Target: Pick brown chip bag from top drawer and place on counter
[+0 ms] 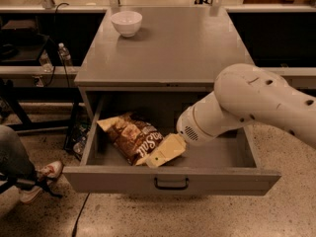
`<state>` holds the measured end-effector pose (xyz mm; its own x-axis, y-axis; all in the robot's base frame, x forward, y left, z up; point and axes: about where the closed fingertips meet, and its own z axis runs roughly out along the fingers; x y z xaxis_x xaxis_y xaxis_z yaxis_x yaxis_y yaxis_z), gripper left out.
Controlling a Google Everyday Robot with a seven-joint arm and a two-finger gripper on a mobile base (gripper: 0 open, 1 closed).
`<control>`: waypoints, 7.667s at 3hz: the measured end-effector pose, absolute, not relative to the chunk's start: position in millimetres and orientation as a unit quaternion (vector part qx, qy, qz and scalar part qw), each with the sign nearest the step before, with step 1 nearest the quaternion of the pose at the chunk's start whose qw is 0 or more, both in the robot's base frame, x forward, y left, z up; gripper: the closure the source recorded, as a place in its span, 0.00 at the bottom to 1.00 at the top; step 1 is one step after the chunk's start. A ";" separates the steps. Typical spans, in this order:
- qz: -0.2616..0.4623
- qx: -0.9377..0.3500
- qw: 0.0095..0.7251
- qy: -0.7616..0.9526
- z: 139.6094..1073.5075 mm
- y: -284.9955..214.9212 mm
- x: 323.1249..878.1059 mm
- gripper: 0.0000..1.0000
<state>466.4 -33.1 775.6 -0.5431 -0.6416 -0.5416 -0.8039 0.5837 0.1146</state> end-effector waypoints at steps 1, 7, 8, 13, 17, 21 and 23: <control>0.176 -0.421 0.229 0.860 772.2 -29.9 470.0 0.00; 0.213 -0.388 0.244 0.863 634.8 46.4 587.0 0.18; 0.223 -0.389 0.244 0.860 636.0 50.2 582.0 0.43; 0.278 -0.437 0.373 0.769 791.8 -12.9 514.3 1.00; 0.174 -0.439 0.506 0.722 915.3 -54.3 573.8 1.00; 0.108 -0.433 0.544 0.710 959.5 -71.1 700.1 1.00; 0.089 -0.366 0.548 0.747 937.2 -95.1 809.2 0.74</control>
Offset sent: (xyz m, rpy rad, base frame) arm 0.0328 0.0247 -0.0300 -0.0149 -0.0342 -0.0025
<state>809.2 -95.1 937.2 -0.1321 -0.4492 -0.8836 -0.6447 0.7160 -0.2676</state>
